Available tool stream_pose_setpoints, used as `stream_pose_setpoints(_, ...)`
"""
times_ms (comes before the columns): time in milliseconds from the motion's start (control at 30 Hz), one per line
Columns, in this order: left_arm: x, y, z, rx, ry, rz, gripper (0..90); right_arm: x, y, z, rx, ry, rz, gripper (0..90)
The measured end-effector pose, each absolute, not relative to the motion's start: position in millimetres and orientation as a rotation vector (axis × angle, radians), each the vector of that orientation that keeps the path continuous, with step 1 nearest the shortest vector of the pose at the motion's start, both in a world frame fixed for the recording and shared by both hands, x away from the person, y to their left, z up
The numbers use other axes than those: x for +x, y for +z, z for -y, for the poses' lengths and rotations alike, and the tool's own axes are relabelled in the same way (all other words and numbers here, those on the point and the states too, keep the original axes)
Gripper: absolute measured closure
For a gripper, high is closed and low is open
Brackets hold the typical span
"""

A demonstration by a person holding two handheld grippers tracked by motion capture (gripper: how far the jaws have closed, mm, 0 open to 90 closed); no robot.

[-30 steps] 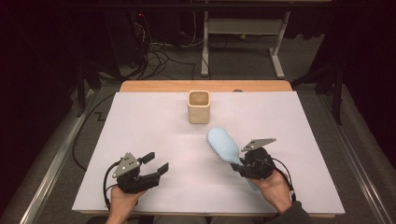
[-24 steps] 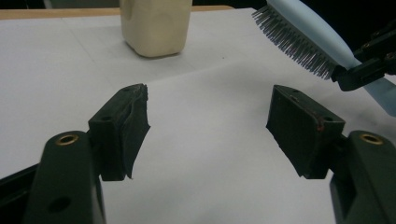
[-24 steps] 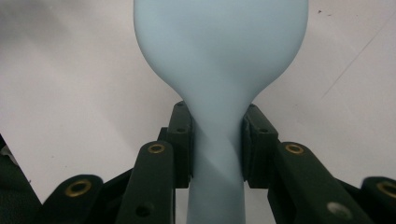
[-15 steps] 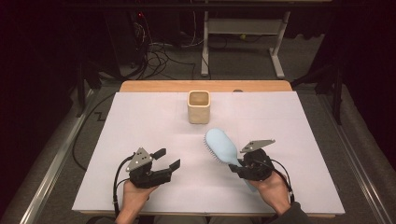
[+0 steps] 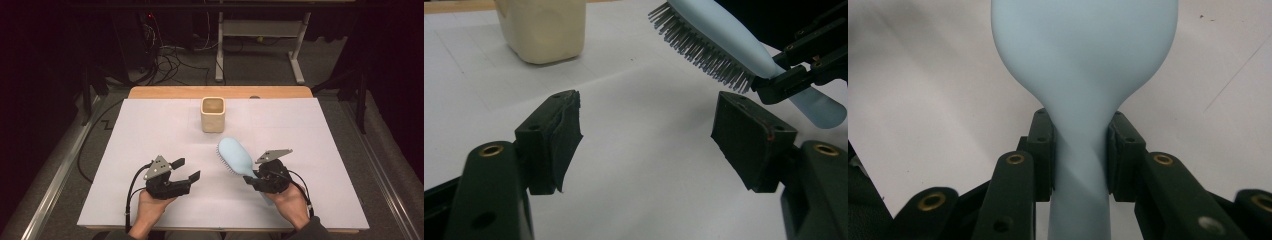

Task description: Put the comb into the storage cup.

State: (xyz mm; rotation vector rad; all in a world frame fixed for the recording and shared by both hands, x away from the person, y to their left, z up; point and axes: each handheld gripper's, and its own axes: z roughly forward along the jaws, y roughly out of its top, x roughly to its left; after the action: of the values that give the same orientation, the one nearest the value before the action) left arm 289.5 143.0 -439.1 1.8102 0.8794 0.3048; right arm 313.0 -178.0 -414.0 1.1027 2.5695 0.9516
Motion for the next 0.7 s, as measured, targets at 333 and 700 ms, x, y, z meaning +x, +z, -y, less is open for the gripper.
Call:
stream_pose_setpoints(333,294,-435,-123,1.836,0.265,-0.836,27.6,312,-411,177,1.095,0.964,-2.563,70.7)
stream_pose_setpoints(700,302,-434,-105,1.86,0.211,-0.811,26.6,312,-410,173,1.077,0.968,-2.569,70.7)
